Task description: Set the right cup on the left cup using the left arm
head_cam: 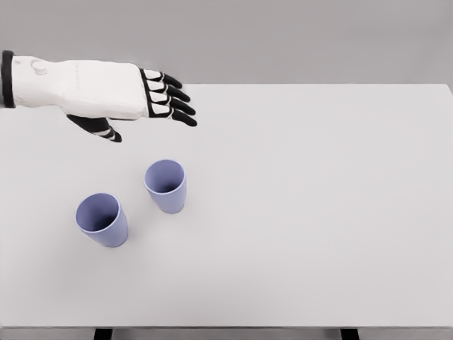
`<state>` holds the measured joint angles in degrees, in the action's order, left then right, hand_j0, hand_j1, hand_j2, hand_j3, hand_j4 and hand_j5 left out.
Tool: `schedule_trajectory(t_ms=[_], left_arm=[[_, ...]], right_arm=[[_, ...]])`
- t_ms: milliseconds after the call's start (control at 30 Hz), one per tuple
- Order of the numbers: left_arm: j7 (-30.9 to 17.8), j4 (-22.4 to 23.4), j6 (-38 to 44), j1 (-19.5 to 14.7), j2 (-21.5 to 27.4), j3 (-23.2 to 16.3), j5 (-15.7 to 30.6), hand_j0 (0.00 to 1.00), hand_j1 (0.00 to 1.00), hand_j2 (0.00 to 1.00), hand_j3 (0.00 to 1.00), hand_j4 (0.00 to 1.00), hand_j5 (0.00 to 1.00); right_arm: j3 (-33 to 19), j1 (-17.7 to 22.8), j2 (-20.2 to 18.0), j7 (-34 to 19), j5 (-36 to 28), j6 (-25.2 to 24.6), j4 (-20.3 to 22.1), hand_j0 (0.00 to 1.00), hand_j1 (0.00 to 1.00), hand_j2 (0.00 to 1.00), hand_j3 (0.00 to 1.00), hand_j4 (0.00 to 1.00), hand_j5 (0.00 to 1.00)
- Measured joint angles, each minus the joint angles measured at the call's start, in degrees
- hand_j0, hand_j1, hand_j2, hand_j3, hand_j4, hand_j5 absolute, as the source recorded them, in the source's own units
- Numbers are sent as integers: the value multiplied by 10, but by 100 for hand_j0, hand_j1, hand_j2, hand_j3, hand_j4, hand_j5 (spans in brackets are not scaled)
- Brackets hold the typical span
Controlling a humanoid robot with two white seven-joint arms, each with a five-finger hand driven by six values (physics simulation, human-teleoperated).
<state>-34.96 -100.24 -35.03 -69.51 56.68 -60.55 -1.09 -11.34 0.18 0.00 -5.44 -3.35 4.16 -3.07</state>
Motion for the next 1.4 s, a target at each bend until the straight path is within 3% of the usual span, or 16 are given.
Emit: schedule_trajectory(t_ms=[100,267,667,1400], left_arm=[[0,12,-1,-3,-17,-83,17,100,100,100,100,100,100],[-1,18,-1,-7,-29,-123,23,100,100,100,100,100,100],[-1,40,-1,-17,-48,-131,-5,100,100,100,100,100,100],[-1,81,-1,1,-71,-128,-71,100,100,100,100,100,100]], right_arm=[[0,0,0,0,0,0,0,100,100,100,100,100,100],[0,0,0,0,0,0,0,100,100,100,100,100,100],[0,0,0,0,0,0,0,100,100,100,100,100,100],[0,0,0,0,0,0,0,100,100,100,100,100,100]])
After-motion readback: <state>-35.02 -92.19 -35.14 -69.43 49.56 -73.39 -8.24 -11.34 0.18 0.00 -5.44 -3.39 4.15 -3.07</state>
